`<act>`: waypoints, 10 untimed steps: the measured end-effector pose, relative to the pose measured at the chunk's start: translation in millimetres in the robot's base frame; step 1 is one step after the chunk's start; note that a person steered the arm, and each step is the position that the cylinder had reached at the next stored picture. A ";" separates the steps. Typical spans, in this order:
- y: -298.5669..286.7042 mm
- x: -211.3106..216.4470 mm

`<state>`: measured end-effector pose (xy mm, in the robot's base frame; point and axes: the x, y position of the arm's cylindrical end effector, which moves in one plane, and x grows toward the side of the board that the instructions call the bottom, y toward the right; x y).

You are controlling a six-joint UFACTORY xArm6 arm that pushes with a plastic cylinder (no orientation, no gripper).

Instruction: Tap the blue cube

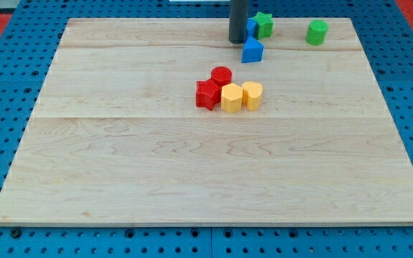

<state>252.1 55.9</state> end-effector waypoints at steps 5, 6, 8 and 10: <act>-35.3 26.9; -38.4 43.5; -35.3 -5.1; -28.3 -59.0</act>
<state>193.1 27.7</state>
